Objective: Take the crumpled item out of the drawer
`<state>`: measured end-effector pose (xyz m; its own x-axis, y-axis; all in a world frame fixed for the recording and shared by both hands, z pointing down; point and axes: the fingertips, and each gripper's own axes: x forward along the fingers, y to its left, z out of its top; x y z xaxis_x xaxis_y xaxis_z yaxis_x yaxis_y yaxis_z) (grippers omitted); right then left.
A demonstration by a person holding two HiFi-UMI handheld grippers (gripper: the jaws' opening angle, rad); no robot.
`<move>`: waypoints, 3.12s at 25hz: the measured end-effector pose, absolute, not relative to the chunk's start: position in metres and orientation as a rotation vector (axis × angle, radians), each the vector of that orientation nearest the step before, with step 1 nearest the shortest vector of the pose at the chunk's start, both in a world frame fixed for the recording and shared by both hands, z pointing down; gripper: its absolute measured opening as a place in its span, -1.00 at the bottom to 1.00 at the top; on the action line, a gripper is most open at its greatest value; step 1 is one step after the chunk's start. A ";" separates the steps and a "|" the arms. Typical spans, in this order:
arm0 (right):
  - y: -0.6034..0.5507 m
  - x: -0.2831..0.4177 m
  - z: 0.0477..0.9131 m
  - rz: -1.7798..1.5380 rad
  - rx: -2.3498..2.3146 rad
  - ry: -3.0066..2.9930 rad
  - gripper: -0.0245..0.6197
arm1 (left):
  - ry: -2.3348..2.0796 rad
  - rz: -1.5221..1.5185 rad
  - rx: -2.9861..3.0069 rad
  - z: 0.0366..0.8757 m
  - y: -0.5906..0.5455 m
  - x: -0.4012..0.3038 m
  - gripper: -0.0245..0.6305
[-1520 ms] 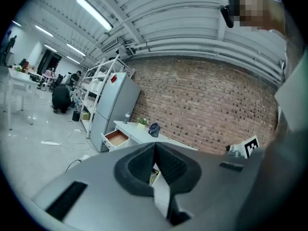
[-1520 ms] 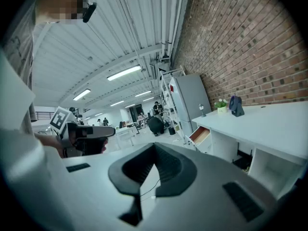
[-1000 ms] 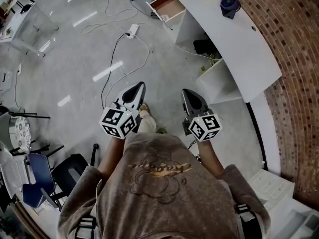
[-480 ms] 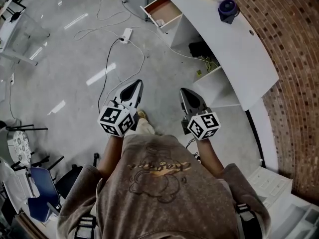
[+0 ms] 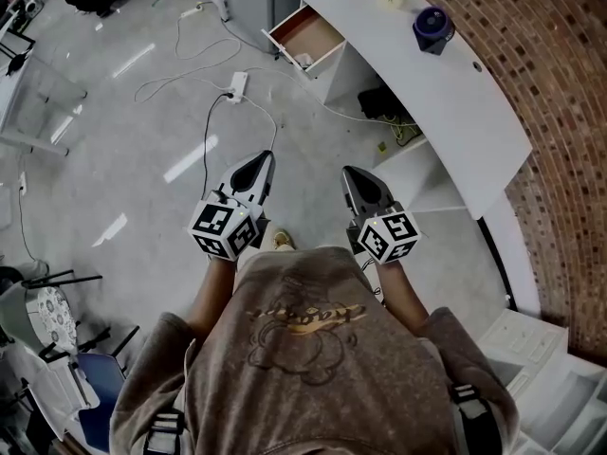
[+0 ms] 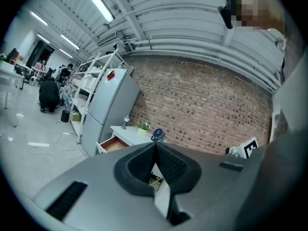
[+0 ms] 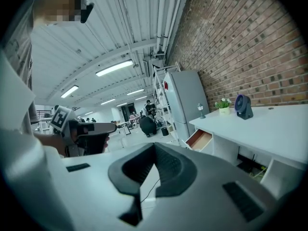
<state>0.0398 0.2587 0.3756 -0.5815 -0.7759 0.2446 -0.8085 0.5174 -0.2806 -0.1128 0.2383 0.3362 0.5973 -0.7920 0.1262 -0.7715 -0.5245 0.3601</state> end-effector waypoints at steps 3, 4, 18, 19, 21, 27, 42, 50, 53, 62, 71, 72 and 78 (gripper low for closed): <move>0.250 0.029 0.378 0.557 1.394 -2.648 -0.93 | -1.238 -0.078 2.456 0.338 0.228 -0.121 -0.90; 0.249 0.026 0.378 0.554 1.394 -2.644 -0.93 | -1.237 -0.082 2.452 0.338 0.226 -0.124 -0.90; 0.192 0.031 0.382 0.543 1.444 -2.620 -0.93 | -1.211 -0.075 2.459 0.345 0.173 -0.128 -0.90; 0.186 0.031 0.383 0.545 1.441 -2.622 -0.93 | -1.212 -0.073 2.459 0.346 0.168 -0.127 -0.90; 0.174 0.031 0.387 0.547 1.431 -2.628 -0.93 | -1.218 -0.069 2.460 0.348 0.157 -0.127 -0.90; 0.129 0.032 0.393 0.548 1.403 -2.649 -0.93 | -1.246 -0.063 2.457 0.350 0.116 -0.125 -0.90; 0.008 0.046 0.384 0.559 1.357 -2.670 -0.93 | -1.291 -0.024 2.424 0.336 0.014 -0.108 -0.90; -0.047 0.058 0.381 0.566 1.310 -2.688 -0.93 | -1.313 -0.011 2.418 0.333 -0.034 -0.094 -0.90; -0.067 0.066 0.381 0.570 1.298 -2.685 -0.93 | -1.329 -0.017 2.413 0.332 -0.054 -0.088 -0.90; -0.127 0.090 0.387 0.583 1.218 -2.720 -0.93 | -1.404 -0.021 2.369 0.335 -0.107 -0.065 -0.90; -0.167 0.098 0.397 0.595 1.143 -2.728 -0.93 | -1.442 -0.011 2.347 0.346 -0.137 -0.057 -0.90; -0.171 0.098 0.398 0.598 1.141 -2.728 -0.93 | -1.443 -0.009 2.344 0.347 -0.140 -0.056 -0.90; -0.194 0.102 0.401 0.614 1.155 -2.729 -0.93 | -1.424 0.004 2.344 0.353 -0.166 -0.053 -0.90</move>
